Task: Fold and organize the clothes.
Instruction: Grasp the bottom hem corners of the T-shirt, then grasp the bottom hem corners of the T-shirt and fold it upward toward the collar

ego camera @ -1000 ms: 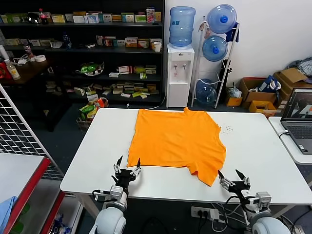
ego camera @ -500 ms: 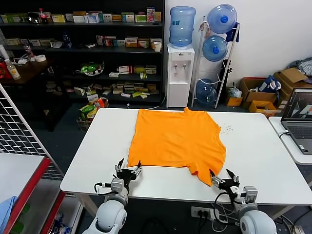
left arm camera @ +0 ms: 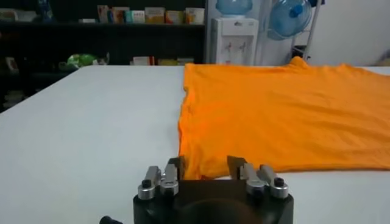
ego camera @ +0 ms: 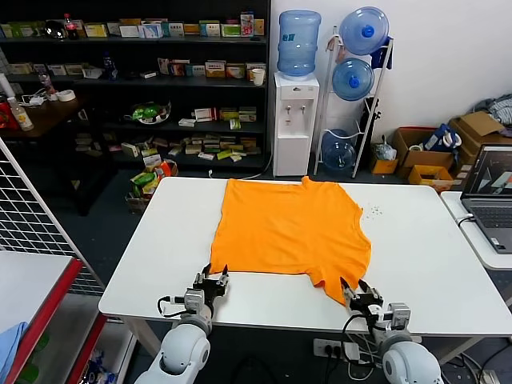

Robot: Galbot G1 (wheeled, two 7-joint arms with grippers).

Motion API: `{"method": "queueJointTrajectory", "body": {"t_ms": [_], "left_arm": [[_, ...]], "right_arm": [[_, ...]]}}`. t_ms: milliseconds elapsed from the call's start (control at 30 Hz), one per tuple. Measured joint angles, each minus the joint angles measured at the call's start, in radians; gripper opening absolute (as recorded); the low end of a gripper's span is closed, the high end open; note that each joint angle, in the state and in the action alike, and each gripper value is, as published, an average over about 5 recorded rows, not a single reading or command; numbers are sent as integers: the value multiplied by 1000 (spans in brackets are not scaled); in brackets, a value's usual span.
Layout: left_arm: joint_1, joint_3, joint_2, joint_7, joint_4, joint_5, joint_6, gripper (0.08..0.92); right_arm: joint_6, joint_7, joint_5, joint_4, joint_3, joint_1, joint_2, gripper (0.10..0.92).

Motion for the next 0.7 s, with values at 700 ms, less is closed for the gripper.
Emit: {"method": "queueJointTrajectory", "body": {"t_ms": [700], "left_arm": [[57, 10, 22, -24, -89, -9, 2, 95]], "right_arm": [[18, 51, -73, 118, 7, -96, -22, 124]]}}
